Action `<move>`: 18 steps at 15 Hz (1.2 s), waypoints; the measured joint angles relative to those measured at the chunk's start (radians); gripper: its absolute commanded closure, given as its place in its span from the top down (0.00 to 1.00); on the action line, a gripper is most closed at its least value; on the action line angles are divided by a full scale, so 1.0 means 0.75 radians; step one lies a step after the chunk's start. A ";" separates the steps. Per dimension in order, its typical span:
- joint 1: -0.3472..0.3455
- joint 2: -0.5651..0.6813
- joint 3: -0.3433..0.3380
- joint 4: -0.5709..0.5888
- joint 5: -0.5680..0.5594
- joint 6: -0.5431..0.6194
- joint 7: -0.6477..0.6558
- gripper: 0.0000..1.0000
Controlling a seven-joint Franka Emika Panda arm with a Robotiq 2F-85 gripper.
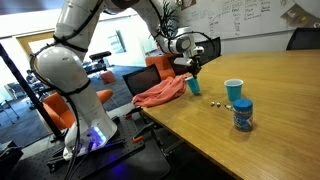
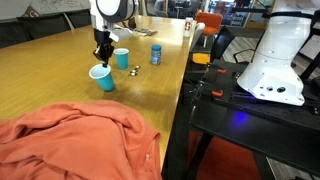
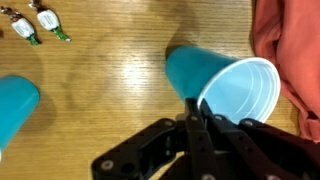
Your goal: Pour the contents in the blue cup on the left into the cup on the right
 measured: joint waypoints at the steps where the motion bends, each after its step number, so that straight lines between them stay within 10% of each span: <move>1: 0.000 0.008 -0.007 0.005 0.000 0.000 0.000 0.31; 10: 0.020 -0.045 -0.018 -0.021 0.000 0.051 0.000 0.97; 18: 0.058 -0.466 -0.025 -0.313 0.001 0.145 0.042 1.00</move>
